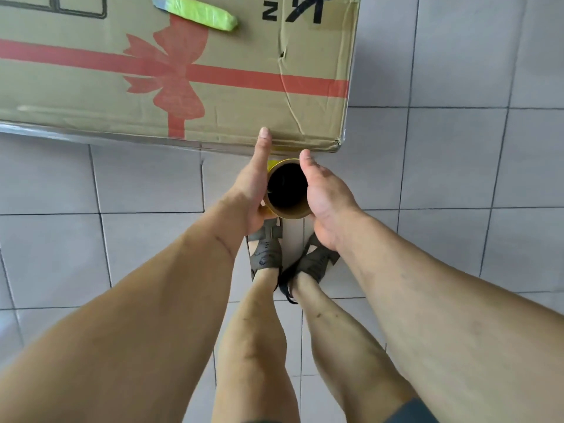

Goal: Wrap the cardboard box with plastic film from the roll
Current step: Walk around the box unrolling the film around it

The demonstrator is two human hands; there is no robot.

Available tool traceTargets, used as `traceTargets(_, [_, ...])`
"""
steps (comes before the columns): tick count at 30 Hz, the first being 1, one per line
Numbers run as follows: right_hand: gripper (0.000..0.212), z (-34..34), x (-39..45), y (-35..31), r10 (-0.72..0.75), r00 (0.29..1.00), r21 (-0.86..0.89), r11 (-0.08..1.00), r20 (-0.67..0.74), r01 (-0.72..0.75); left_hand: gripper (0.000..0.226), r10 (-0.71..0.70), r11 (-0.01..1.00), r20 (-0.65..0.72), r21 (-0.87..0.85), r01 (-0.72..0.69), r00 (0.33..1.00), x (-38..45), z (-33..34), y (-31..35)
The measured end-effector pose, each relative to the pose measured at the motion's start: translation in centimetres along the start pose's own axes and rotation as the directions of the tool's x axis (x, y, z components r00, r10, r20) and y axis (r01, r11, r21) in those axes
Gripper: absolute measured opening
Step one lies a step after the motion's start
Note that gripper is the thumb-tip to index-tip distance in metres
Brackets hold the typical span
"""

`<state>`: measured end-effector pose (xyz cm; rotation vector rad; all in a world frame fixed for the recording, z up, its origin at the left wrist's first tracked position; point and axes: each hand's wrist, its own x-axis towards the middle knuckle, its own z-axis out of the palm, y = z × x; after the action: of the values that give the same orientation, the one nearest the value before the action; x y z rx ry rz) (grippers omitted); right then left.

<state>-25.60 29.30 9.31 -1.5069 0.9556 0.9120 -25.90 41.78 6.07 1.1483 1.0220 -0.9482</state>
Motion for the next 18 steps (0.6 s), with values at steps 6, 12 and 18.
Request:
traceTargets(6, [0.078,-0.5,0.0,0.4,0.0,1.0,-0.06,0.998,-0.016,-0.001,0.107,-0.039,0.993,-0.053,0.108,0.044,0.998,-0.6,0.5,-0.9])
traceTargets(12, [0.03,-2.1,0.0,0.3,-0.01,1.0,0.045,0.999,0.021,0.009,0.111,-0.005,1.0,0.006,0.013,0.005,1.0,-0.2,2.0,-0.2])
traceTargets(18, [0.075,-3.2,0.7,-0.4,-0.037,0.999,-0.143,0.989,-0.011,0.035,0.118,-0.039,0.999,0.012,-0.001,0.039,0.999,0.1,2.8,-1.7])
